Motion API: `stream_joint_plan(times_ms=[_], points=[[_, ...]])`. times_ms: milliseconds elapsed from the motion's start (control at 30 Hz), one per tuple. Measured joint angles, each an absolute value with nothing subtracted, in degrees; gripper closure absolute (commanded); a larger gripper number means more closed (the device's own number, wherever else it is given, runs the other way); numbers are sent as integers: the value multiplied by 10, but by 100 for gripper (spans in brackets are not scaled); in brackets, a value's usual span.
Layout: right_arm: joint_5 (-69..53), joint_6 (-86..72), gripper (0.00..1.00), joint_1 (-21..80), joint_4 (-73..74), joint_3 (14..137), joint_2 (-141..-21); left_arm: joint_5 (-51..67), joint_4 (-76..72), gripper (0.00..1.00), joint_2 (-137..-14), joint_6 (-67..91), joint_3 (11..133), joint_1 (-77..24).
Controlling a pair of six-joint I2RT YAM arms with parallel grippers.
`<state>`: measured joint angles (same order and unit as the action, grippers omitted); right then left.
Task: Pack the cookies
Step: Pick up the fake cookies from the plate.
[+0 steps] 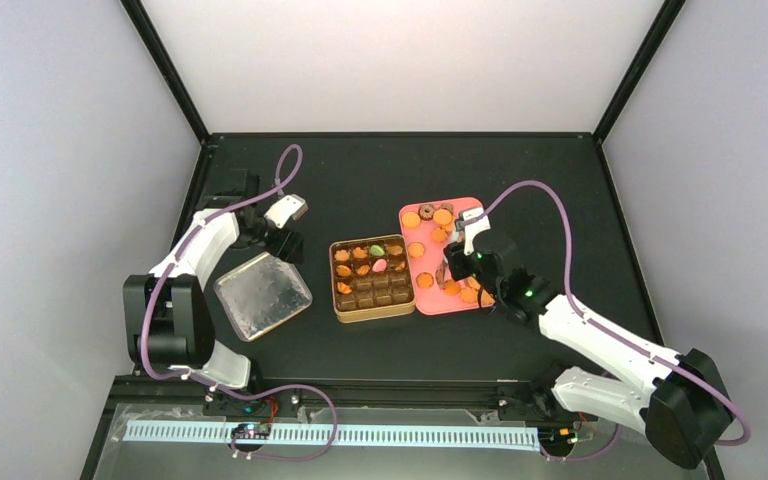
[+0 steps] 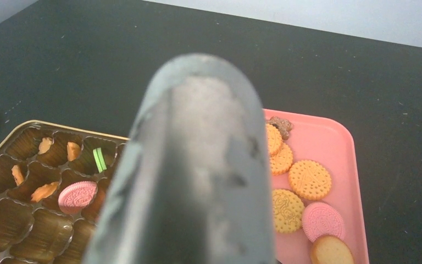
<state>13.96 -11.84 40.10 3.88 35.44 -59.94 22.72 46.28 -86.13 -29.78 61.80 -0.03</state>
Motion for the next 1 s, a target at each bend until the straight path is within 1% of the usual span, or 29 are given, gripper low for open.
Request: stream_joint_plan(times_ms=[400, 733, 833, 1000], points=[[146, -124, 58, 401, 14, 344, -627, 227, 463, 20, -861, -298, 618, 0], [120, -136, 61, 401, -5, 336, -627, 227, 463, 20, -861, -298, 618, 0], [116, -138, 64, 401, -8, 334, -626, 227, 463, 20, -861, -298, 618, 0], [116, -136, 73, 401, -5, 335, -625, 227, 463, 20, -861, -298, 618, 0]])
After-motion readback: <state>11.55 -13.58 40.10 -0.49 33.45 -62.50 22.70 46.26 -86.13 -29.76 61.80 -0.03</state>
